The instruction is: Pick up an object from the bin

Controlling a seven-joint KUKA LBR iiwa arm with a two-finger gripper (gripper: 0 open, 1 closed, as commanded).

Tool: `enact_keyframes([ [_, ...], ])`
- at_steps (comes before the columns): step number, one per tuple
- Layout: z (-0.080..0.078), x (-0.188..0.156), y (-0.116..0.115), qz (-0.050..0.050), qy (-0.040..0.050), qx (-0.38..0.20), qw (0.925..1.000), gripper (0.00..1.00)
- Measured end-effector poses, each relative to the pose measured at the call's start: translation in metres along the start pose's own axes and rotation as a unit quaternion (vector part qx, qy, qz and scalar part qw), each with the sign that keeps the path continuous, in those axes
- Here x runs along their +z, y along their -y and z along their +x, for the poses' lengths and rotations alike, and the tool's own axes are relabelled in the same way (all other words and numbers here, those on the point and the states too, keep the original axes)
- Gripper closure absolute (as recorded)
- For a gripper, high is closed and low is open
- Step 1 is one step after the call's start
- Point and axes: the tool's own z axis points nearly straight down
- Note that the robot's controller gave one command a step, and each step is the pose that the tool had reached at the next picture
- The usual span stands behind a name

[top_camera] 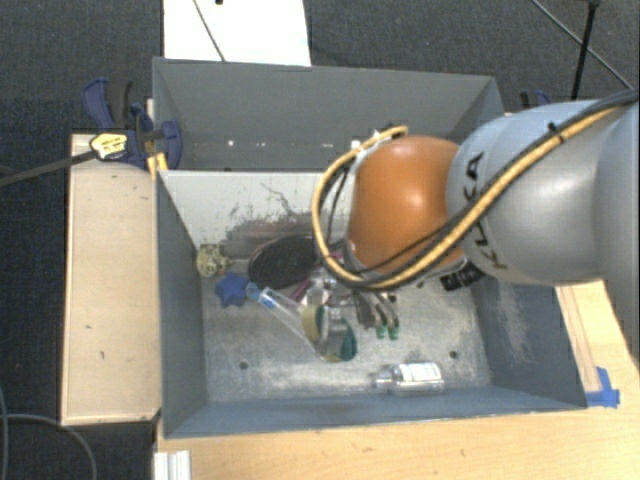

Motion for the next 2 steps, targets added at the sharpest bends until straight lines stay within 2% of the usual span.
enact_keyframes([
  [1,-0.024,-0.091,0.016,0.0,0.0015,0.006,1.0,1.0],
  [2,-0.038,-0.107,0.009,0.001,-0.0015,-0.052,0.9987,1.0],
])
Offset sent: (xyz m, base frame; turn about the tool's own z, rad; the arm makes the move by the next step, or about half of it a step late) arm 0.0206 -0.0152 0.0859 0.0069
